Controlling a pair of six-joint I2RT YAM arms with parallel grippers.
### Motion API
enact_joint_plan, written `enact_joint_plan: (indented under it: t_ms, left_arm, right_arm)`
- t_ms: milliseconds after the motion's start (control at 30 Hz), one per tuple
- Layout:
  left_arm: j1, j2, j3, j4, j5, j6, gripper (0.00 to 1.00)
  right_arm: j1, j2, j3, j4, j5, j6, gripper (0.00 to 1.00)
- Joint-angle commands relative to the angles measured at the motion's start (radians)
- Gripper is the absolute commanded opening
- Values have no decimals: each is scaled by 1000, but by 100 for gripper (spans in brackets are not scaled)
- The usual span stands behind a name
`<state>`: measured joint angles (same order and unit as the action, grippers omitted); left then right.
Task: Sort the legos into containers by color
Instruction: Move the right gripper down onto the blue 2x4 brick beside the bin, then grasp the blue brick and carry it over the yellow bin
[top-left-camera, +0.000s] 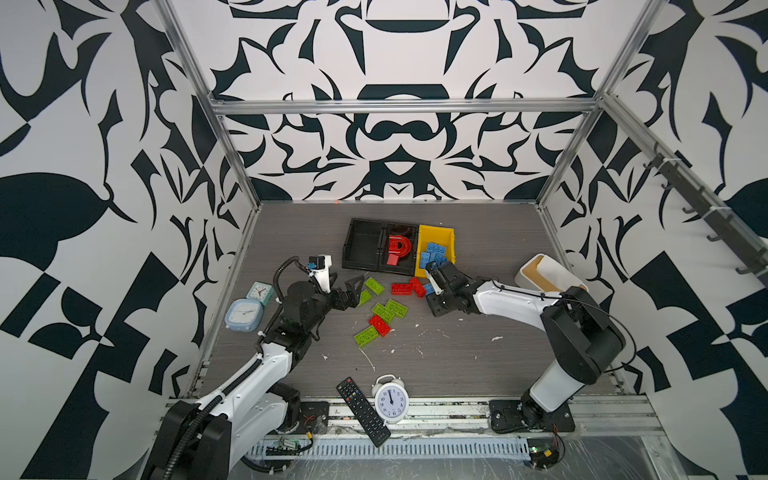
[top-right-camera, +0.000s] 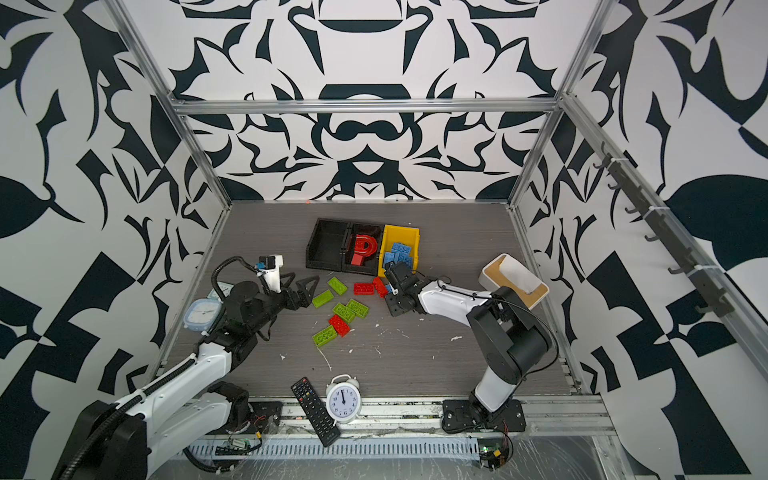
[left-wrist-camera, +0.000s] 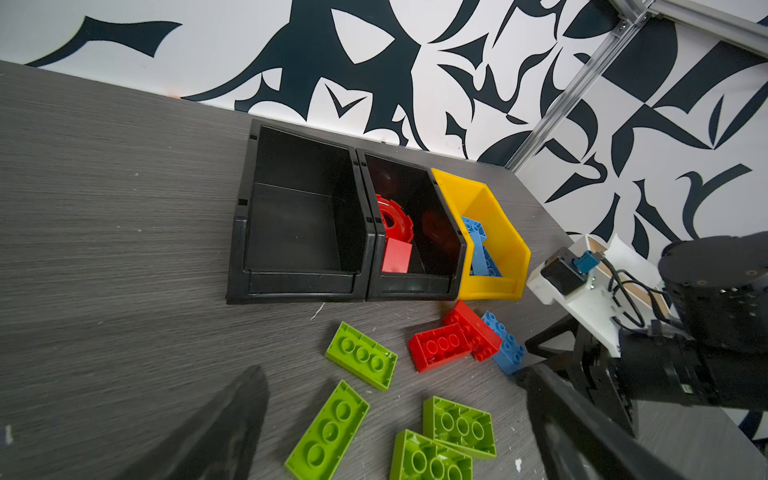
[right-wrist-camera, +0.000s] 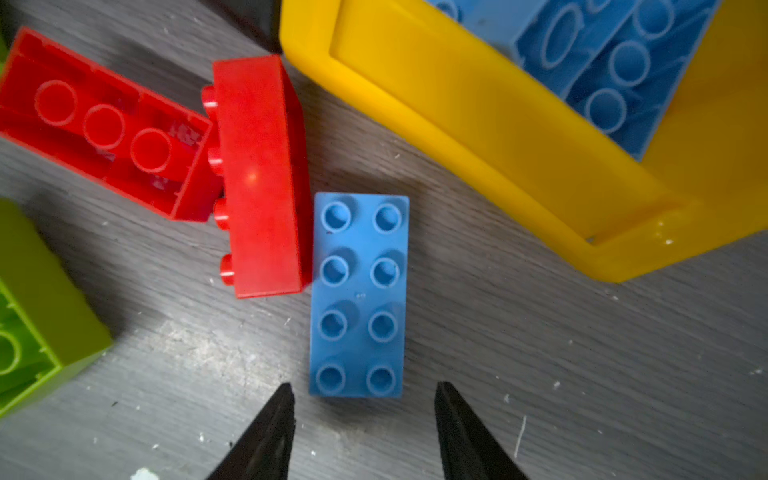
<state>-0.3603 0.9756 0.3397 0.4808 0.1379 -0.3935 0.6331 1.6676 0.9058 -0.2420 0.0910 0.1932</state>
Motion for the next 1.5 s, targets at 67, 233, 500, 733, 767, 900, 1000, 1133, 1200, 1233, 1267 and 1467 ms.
enact_joint_plan:
  t_ms: [67,233,500,733,767,900,1000,1133,1200,1233,1267,1467]
  left_arm:
    - [-1,-3,2,-14,-7,-2,100]
    - [-1,-3,3,-14,-6,-1,100]
    - [-2,-3,2,-14,-7,-2,100]
    - [-2,-5,2,-16,-8,-2,100]
    - [-1,-5,2,-15,-9,-1,100]
    - [-1,-5,2,-15,-8,-1,100]
    - [-1,-6,3,-17,-8,0,100]
    - [-1,-9,2,-18,-9,1,100]
    - [-1,-11,2,-19,-11,2,100]
    - [-1,-13,2,-19,-11,1,100]
    - [-1,-12,1,-19,-12,2,100]
    - [-2,-15,1,-19,-11,2,100]
  right_arm:
    - [4,8,43,26,12,10,54]
    - [4,27,44,35,14,20,51]
    - [4,32,48,35,16,24,48]
    - [4,39,53,24,21,28,41]
    - [4,38,52,26,21,29,40]
    - [5,40,52,15,33,28,36]
    - [4,38,50,8,35,28,32]
    - [4,27,41,0,41,30,28]
    - [4,16,35,-9,45,32,26]
    - [5,8,32,-13,46,31,25]
    - [4,-2,27,-18,45,33,24]
    - [5,-74,-34,-33,41,67,22]
